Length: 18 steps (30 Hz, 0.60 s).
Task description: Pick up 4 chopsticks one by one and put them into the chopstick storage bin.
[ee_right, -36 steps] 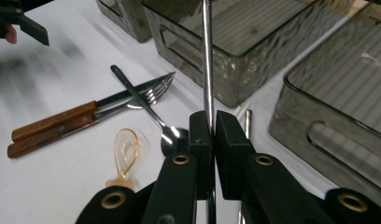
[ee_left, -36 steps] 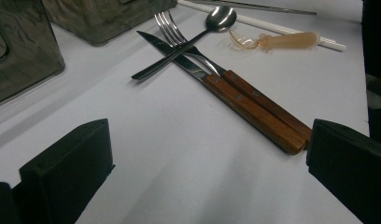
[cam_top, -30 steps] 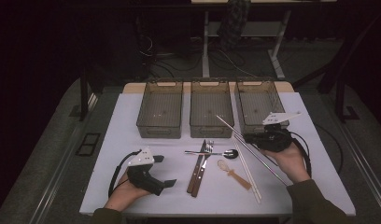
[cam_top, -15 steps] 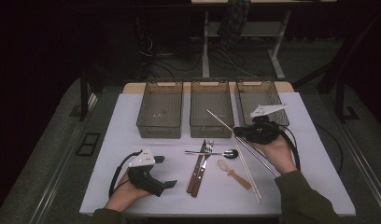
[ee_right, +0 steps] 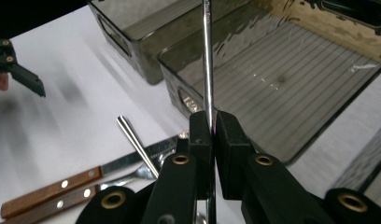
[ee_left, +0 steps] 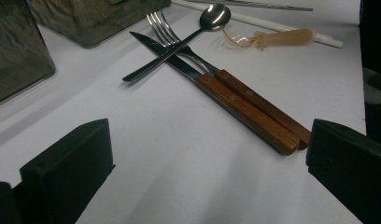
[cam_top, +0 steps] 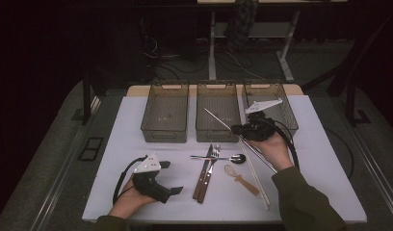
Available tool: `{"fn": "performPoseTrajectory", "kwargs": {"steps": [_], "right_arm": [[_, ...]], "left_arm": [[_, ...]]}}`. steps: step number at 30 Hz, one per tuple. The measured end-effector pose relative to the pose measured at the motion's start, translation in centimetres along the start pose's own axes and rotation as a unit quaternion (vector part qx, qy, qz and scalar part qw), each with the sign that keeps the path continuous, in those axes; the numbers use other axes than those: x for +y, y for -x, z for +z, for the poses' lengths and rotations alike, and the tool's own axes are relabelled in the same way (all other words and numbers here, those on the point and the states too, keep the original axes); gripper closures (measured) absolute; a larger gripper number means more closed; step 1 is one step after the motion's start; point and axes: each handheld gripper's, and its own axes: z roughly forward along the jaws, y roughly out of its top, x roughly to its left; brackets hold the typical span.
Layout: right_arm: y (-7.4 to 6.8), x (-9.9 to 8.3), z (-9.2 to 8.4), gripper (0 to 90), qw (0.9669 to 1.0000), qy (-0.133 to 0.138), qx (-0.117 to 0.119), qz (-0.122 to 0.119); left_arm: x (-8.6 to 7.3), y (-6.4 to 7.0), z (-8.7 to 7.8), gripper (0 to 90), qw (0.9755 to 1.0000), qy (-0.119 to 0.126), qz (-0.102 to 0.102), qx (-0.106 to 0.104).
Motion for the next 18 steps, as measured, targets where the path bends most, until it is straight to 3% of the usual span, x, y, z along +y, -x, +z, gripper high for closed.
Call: {"fn": "performPoseTrajectory", "kwargs": {"steps": [18], "right_arm": [[-0.9,3.7,3.0,85.3,1.0000,-0.006,-0.001,0.001]], "left_arm": [[0.1,0.1,0.1,0.0,1.0000,0.000,0.003,-0.003]]}}
